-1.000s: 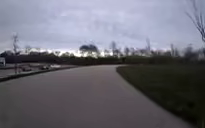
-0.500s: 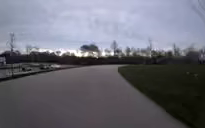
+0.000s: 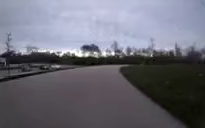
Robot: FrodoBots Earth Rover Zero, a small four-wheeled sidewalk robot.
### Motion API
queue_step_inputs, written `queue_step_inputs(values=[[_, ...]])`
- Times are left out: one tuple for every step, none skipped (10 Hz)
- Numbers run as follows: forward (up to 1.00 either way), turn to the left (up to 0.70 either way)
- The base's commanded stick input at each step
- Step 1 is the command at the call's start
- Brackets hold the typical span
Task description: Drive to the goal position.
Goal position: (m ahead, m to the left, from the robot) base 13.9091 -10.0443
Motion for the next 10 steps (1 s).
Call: queue_step_inputs(values=[[1.0,0.0],[1.0,0.0],[1.0,0.0],[1.0,0.0],[1.0,-0.01],[1.0,-0.06],[1.0,-0.29],[1.0,-0.38],[1.0,-0.38],[1.0,-0.28]])
